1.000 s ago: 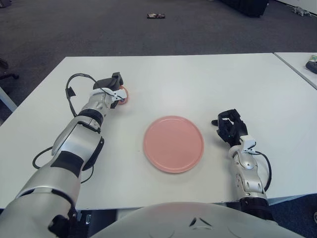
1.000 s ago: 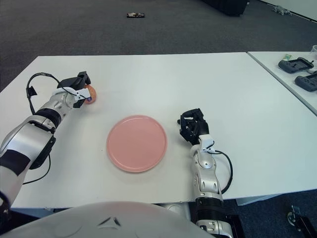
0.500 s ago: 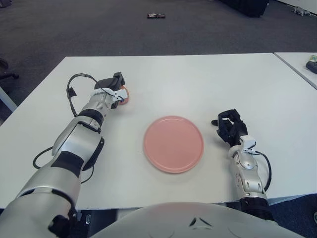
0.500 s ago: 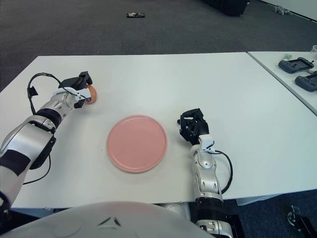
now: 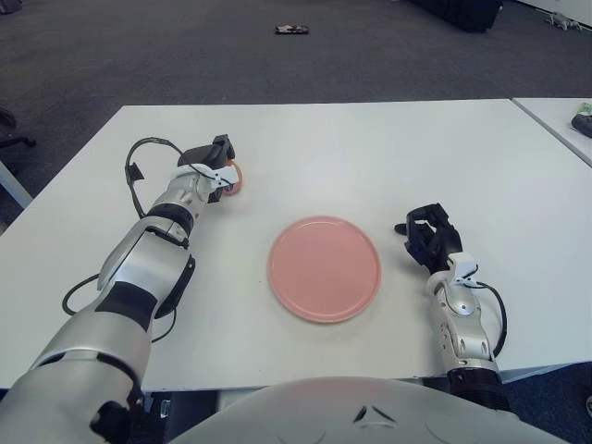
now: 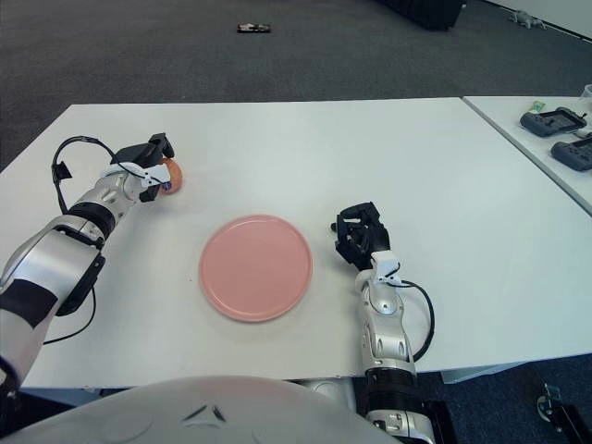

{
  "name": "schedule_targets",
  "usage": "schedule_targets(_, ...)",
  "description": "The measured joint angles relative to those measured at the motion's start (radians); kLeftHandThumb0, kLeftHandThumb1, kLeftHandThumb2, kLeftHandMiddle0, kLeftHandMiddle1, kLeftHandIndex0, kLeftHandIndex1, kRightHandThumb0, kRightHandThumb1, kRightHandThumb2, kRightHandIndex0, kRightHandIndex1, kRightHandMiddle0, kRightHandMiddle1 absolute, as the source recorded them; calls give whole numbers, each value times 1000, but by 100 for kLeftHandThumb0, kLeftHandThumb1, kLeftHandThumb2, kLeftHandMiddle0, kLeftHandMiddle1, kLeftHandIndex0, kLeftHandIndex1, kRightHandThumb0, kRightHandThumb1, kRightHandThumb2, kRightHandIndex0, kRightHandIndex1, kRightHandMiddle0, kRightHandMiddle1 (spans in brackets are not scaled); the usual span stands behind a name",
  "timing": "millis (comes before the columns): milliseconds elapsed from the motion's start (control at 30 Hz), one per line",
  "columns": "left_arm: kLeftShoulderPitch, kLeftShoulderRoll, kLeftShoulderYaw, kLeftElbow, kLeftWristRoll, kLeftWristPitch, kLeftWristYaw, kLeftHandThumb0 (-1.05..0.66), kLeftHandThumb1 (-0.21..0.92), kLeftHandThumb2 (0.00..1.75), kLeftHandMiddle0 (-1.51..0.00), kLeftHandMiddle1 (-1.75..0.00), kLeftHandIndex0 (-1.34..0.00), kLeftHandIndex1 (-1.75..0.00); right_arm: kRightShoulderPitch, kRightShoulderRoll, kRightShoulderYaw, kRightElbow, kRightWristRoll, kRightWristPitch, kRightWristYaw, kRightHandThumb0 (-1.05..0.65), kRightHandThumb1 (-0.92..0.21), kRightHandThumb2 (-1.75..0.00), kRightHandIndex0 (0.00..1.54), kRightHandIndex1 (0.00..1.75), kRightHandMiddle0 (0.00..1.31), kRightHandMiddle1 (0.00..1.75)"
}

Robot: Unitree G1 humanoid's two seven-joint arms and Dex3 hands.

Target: Put the apple into the plate.

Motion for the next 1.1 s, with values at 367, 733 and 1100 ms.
schedule_targets(367, -1, -2, 7, -6, -11, -30, -20, 0, 5, 158, -87, -159, -59, -175, -1, 5, 0, 0, -1, 0, -9, -36, -80, -70, 47, 121, 26, 175)
schedule_targets(733, -1, -8, 56, -8, -67, -52, -62, 0, 6, 157, -86, -160, -58, -175, -2, 8, 0, 0, -1, 0, -15, -36, -79, -70, 47, 120, 27, 175)
schedule_targets(1100, -9, -7, 133, -20, -153, -64, -149, 0, 6, 156, -87, -158, -58, -175, -8, 7, 1, 7, -6, 0, -18, -36, -83, -65, 46, 121, 24, 175)
